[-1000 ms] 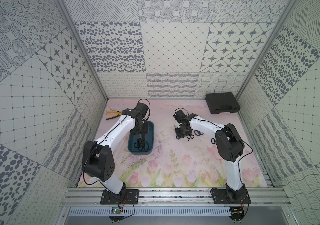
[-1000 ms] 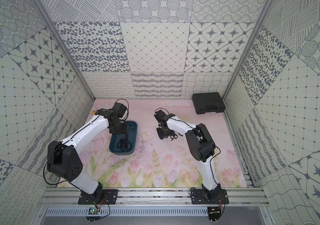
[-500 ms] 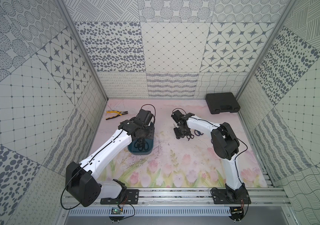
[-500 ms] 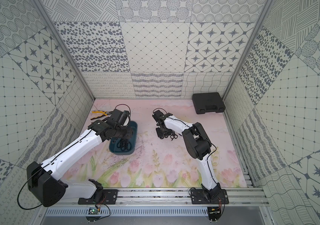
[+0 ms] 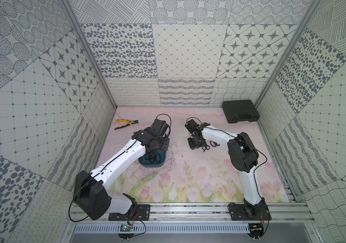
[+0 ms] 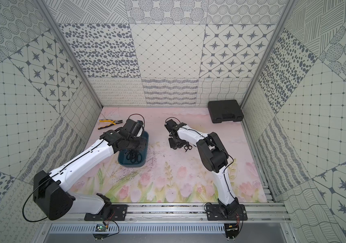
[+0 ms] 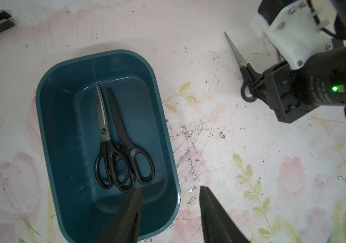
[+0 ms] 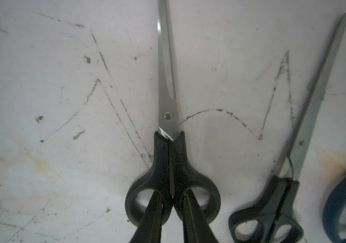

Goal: Put the scissors into the storage box
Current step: Pick up the scissors from the center of the board.

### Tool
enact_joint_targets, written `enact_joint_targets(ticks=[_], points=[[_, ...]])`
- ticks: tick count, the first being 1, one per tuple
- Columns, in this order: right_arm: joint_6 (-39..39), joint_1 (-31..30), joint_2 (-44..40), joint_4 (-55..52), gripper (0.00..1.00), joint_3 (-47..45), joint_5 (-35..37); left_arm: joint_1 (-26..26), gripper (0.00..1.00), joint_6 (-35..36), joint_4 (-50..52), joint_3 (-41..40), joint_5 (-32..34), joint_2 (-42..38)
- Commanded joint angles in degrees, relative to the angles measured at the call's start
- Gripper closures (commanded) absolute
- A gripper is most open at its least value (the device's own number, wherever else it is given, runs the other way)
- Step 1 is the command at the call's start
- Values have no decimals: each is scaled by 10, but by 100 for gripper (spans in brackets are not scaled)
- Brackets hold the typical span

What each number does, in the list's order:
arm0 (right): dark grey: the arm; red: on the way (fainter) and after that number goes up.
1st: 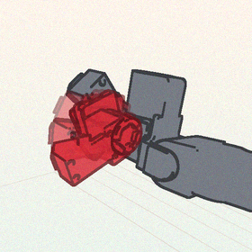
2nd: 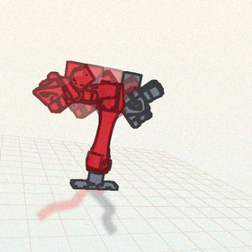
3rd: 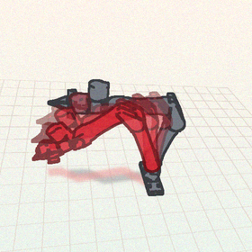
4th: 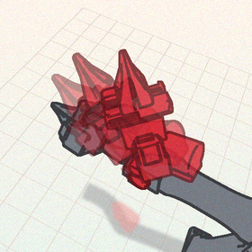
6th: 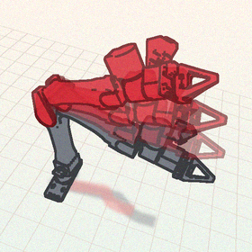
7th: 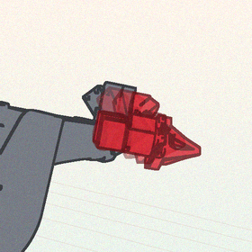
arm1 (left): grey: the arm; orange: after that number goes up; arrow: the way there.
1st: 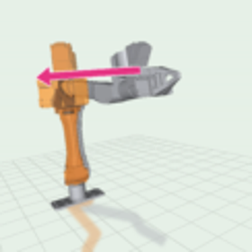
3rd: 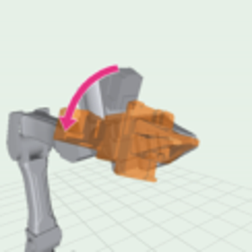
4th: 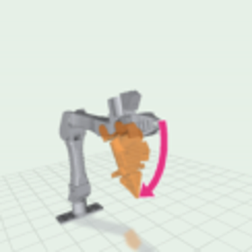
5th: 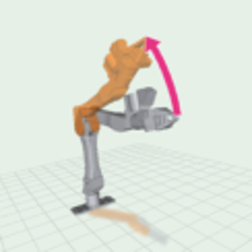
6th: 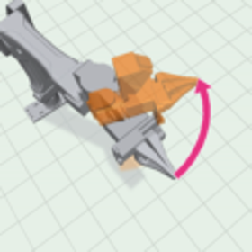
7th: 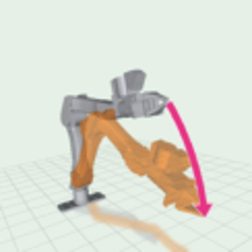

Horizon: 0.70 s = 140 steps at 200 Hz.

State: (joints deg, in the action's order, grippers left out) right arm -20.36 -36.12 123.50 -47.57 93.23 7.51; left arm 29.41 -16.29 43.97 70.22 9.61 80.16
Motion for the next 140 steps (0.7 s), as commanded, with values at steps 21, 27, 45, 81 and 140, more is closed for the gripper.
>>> enact_joint_targets(ticks=[21,27,45,81,140], points=[[-3,4,25,-14,89,-35,28,3,50,8,-22,1,10,9],[-3,4,22,-16,91,-35,27,3,51,7,-23,0,9,8],[-2,4,12,-16,96,-35,20,3,50,6,-35,-12,9,5],[5,3,-19,-17,100,-39,2,2,50,-4,-67,-40,11,-12],[19,-13,-88,-31,100,-53,-31,-15,50,20,-81,-68,-32,-35]])
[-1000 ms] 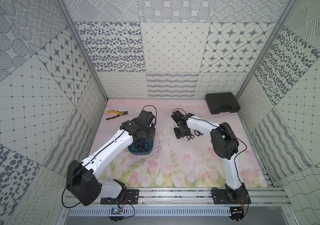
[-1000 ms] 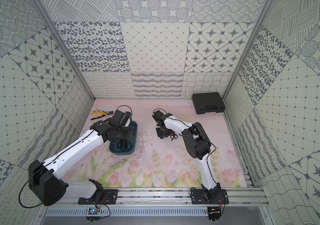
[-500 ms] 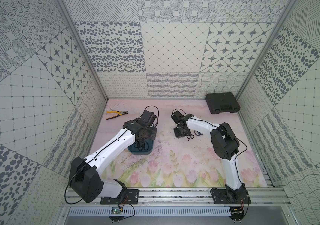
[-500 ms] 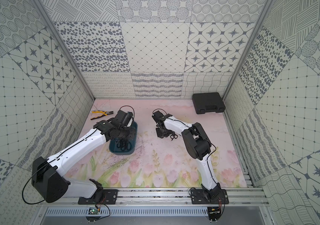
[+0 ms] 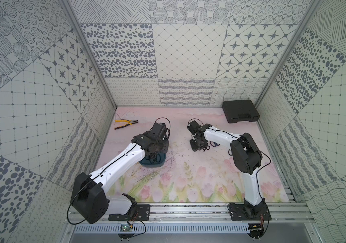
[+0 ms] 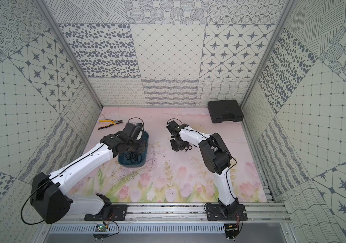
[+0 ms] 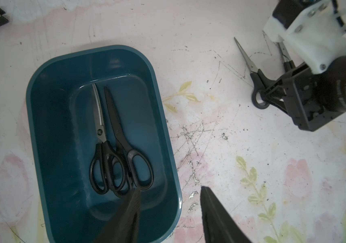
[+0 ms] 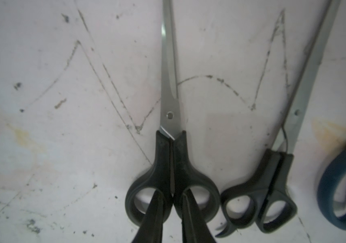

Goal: Put the scissors into the storage box
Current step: Pick up the scissors from the center of the board, then place the scissors in the storage box.

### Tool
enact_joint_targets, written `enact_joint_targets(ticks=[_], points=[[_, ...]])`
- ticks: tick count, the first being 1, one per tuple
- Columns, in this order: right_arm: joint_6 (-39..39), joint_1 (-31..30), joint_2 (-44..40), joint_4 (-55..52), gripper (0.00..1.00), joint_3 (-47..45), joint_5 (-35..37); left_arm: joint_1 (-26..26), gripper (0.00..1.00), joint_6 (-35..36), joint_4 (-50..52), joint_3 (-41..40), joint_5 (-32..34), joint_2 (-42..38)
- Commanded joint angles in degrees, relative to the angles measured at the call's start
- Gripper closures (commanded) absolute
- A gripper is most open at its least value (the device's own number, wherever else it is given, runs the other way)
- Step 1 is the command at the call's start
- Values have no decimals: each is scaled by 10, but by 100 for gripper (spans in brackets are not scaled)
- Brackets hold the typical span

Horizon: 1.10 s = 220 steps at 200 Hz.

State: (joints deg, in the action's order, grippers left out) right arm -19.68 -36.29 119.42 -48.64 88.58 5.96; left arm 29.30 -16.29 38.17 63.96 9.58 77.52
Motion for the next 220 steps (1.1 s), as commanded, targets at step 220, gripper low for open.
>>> enact_joint_targets(ticks=[220], points=[[-153,-199,146,-48,100,411,-164,-278,48,-137,104,-149,-96,-184]])
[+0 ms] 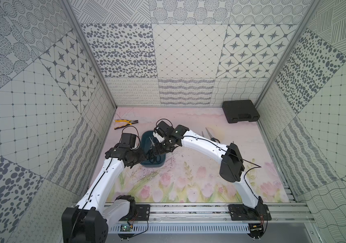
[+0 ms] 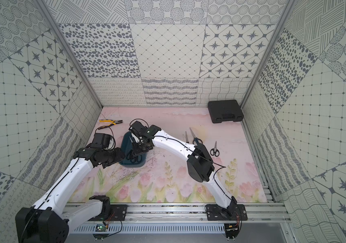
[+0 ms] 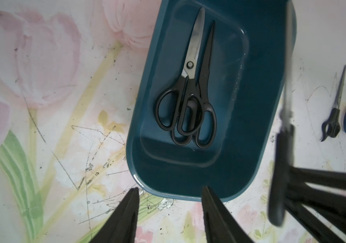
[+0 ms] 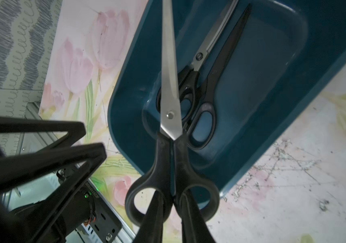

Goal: Put the scissors into the storage box
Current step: Place the scissors in the storage box.

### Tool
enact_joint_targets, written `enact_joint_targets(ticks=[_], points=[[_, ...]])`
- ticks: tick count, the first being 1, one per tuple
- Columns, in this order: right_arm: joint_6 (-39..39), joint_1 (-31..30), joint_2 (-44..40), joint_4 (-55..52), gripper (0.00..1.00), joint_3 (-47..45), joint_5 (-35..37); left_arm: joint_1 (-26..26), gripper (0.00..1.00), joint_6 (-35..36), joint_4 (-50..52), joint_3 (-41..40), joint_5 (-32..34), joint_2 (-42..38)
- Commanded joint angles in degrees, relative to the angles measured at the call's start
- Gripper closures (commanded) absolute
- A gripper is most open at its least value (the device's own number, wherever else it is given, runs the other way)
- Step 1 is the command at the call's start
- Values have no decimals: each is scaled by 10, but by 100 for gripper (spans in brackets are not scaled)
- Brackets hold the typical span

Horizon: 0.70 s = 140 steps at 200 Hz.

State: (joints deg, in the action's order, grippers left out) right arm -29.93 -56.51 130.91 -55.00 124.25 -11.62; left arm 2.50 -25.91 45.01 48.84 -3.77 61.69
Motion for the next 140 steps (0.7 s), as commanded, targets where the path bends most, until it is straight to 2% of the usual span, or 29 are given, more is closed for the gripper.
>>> enact_joint_targets(ticks=[1,21,31,44,59,70,92,106,125,140], points=[[-52,3,33,15,100,56,13,-11,48,-41,36,2,38,-27],[-60,2,62,16,100,87,5,-13,48,-32,38,4,50,-43],[-61,2,72,14,81,99,4,-15,48,-26,42,8,54,-39],[-63,2,80,14,70,110,5,-17,48,-17,44,13,47,-29],[-59,2,80,12,48,119,19,-16,47,-9,43,16,34,-16],[-52,2,76,9,40,121,30,-16,49,3,37,17,16,-6],[-30,5,51,5,37,115,46,-16,50,15,32,23,8,7],[-5,12,5,6,37,81,59,-16,50,31,23,26,-2,21],[39,37,-88,28,36,-29,111,-16,47,56,22,41,-13,63],[55,96,-167,63,36,-148,77,-17,47,71,16,46,-9,94]])
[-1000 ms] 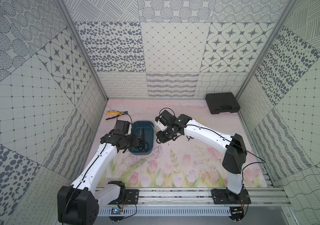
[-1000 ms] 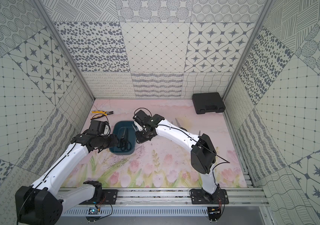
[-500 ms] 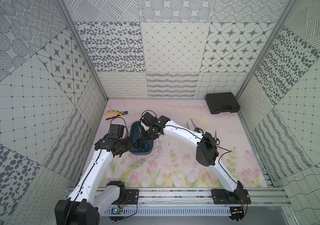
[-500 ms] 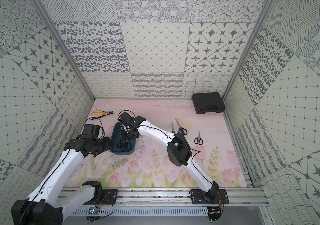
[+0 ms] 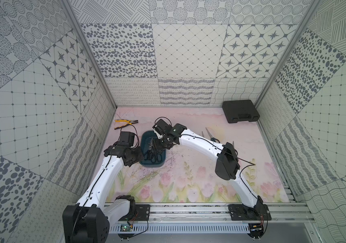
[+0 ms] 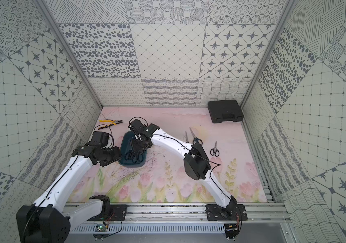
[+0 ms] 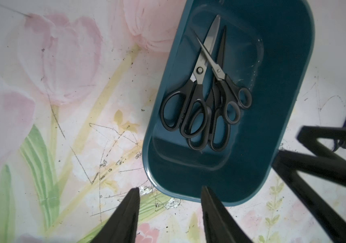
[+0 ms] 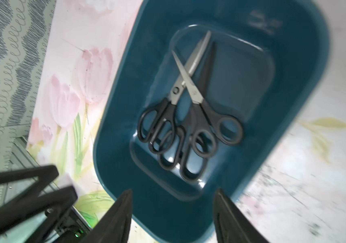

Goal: Put the scissors into the storage box
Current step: Place the scissors in the storage box, then move the storage box to the center of the board.

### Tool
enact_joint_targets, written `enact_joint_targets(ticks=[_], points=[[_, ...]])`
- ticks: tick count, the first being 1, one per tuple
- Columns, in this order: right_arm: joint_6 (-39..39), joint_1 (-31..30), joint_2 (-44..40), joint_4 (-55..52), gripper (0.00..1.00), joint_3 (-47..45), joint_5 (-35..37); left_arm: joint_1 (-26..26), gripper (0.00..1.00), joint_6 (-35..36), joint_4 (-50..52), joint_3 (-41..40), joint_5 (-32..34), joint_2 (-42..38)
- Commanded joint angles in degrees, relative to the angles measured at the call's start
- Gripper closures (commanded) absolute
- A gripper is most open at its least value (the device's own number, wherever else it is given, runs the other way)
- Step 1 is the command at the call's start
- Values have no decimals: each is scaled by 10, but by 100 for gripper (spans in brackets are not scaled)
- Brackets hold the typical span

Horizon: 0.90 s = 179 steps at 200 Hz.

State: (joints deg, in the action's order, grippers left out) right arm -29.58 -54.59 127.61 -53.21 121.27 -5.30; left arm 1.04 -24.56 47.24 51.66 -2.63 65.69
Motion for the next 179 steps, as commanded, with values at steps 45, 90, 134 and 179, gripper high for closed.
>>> enact_joint_targets(ticks=[45,90,134,179], points=[[132,283,-252,65,40,-362,-32,-2,39,72,-22,37,-15,136],[148,330,-249,44,43,-407,0,-1,49,56,-52,29,-26,174],[136,330,-210,36,48,-394,30,22,64,54,-69,33,2,193],[123,318,-175,36,53,-377,48,63,72,57,-71,51,38,230]])
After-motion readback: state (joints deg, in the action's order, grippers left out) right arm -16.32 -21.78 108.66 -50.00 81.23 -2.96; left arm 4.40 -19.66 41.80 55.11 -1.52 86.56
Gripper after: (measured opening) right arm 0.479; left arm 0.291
